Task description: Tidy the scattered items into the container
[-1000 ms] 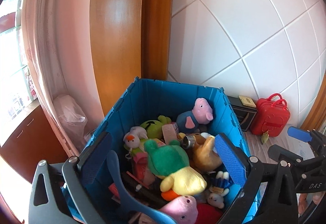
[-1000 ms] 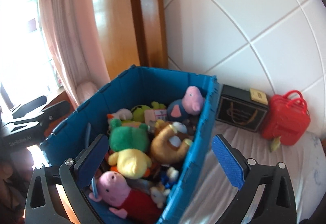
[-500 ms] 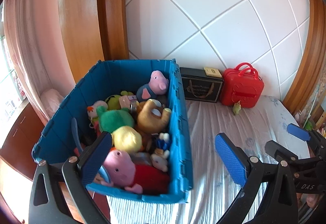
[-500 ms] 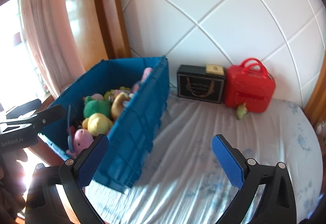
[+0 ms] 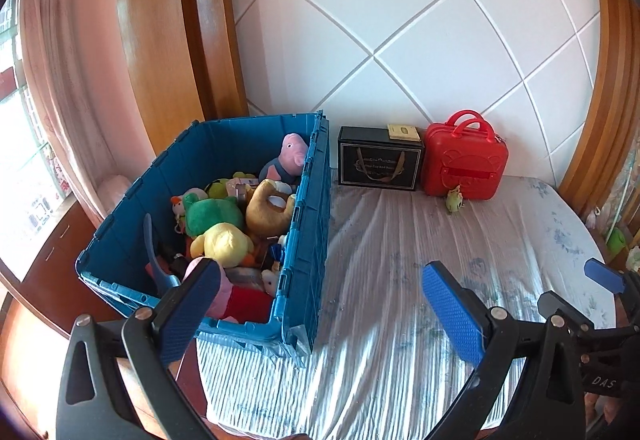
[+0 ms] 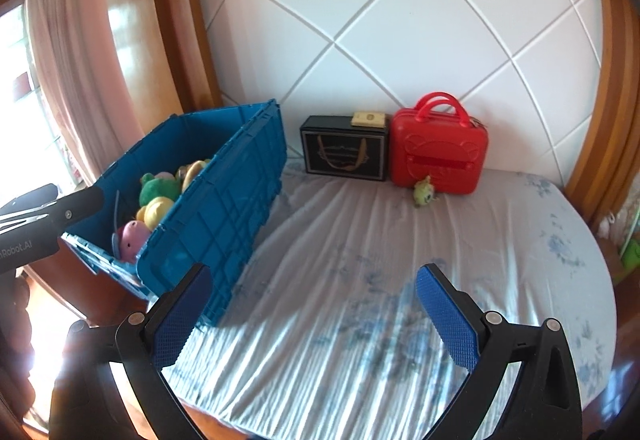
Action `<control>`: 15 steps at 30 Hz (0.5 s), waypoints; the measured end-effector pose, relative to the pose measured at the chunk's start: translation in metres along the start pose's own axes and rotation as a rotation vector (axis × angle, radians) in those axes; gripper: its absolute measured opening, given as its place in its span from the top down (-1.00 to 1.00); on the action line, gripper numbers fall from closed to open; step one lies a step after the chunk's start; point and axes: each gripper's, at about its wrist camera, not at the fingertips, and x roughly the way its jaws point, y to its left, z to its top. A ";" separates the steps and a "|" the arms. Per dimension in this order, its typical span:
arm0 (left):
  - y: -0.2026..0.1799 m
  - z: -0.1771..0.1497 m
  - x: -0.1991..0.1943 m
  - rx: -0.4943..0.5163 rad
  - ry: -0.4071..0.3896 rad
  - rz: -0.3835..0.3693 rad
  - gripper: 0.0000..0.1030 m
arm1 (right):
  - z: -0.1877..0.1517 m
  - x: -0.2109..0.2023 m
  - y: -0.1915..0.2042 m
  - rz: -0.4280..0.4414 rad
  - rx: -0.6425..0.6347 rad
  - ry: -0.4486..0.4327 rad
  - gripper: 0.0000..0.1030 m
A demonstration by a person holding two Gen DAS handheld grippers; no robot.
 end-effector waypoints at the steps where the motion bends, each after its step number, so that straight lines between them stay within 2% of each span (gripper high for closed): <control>1: -0.003 -0.001 -0.001 -0.002 0.005 -0.003 -0.98 | -0.002 -0.003 -0.004 -0.006 0.002 0.003 -1.00; 12: -0.016 -0.005 -0.010 -0.018 0.015 0.006 -0.98 | -0.013 -0.015 -0.030 -0.022 0.017 0.007 -1.00; 15: -0.016 -0.004 -0.009 -0.023 0.021 -0.013 -0.98 | -0.011 -0.014 -0.032 -0.022 0.018 0.007 -1.00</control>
